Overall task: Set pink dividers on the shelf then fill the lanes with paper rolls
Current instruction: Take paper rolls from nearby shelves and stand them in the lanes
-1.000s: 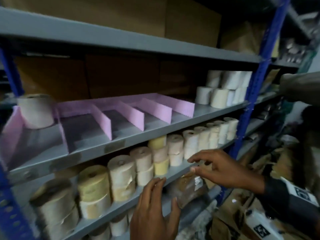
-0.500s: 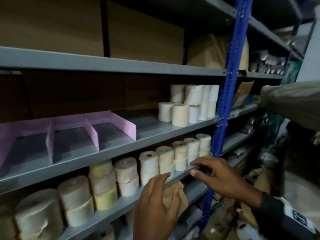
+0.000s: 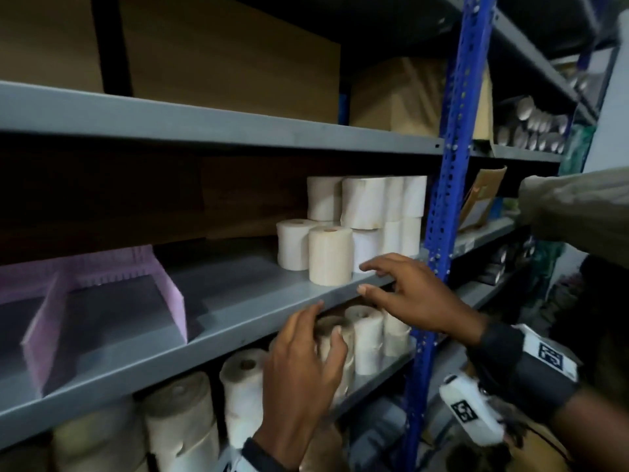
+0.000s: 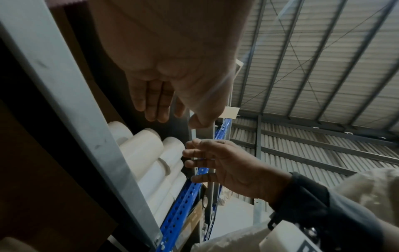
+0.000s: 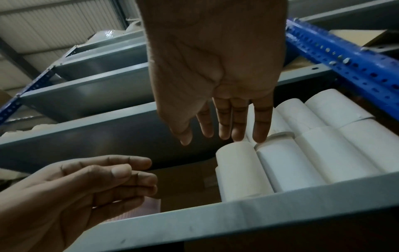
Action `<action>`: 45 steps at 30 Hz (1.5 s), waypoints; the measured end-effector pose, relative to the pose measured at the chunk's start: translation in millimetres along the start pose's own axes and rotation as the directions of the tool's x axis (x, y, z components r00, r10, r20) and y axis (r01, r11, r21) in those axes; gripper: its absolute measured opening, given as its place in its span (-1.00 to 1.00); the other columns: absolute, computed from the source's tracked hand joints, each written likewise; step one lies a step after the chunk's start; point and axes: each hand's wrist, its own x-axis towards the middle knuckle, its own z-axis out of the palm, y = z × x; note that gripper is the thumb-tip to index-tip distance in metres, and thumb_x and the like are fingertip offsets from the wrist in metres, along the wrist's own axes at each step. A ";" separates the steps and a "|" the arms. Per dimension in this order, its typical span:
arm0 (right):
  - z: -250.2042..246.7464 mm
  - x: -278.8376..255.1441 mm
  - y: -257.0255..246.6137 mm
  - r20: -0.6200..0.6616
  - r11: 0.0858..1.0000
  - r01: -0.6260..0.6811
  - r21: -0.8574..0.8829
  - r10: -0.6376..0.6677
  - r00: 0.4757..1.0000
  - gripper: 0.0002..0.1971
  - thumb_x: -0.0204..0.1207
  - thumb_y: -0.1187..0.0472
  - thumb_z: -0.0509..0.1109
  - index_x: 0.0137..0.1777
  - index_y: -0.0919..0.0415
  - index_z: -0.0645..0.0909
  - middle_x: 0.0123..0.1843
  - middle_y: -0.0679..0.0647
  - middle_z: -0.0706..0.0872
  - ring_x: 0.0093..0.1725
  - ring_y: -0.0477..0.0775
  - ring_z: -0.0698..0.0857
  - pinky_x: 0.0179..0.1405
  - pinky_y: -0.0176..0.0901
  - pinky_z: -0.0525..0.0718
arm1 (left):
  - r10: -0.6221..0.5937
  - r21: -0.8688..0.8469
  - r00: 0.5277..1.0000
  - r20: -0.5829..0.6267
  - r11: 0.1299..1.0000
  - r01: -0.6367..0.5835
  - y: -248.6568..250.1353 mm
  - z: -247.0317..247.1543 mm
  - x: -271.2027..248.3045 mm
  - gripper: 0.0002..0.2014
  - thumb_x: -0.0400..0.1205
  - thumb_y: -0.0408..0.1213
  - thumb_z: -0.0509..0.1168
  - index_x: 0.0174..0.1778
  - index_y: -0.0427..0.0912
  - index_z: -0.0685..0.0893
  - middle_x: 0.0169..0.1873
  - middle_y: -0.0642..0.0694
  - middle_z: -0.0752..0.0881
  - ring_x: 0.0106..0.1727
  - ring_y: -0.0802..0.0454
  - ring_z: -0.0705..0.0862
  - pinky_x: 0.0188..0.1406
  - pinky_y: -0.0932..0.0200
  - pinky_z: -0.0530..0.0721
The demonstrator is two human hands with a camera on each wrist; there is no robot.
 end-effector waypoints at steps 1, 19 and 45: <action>-0.1 15.9 9.7 0.015 0.999 0.018 -0.033 -0.017 1.000 -0.50 0.49 -0.30 0.35 0.37 -0.11 0.60 0.30 -0.23 0.62 0.19 -0.25 0.63 -0.02 -0.41 0.52 | -0.007 0.013 1.000 -0.027 1.000 0.008 -5.6 11.7 14.7 -0.55 0.63 0.01 0.32 0.42 -0.08 0.70 0.25 0.04 0.76 0.24 0.01 0.74 0.21 0.20 0.63; 21.8 160.5 40.6 0.325 0.916 0.301 -0.264 -0.209 0.922 -0.55 0.66 -0.11 0.25 0.42 0.14 0.59 0.42 0.06 0.60 0.40 0.06 0.47 0.45 -0.01 0.30 | -0.203 0.356 0.976 0.084 0.920 0.161 -52.2 92.9 140.7 -0.17 0.55 0.46 0.26 0.56 -0.07 0.35 0.32 -0.10 0.72 0.26 -0.14 0.74 0.17 -0.13 0.73; -48.6 -28.6 -75.8 0.240 0.941 0.242 0.236 -0.298 0.924 -0.57 0.38 -0.13 0.50 0.28 -0.32 0.60 0.42 -0.32 0.43 0.54 -0.17 0.29 0.38 -0.08 0.57 | -0.136 -0.222 0.977 -0.163 0.970 0.098 20.9 -10.0 -45.0 -0.28 0.27 0.34 0.51 0.33 0.24 0.52 0.08 0.28 0.73 0.09 0.28 0.73 -0.05 0.09 0.78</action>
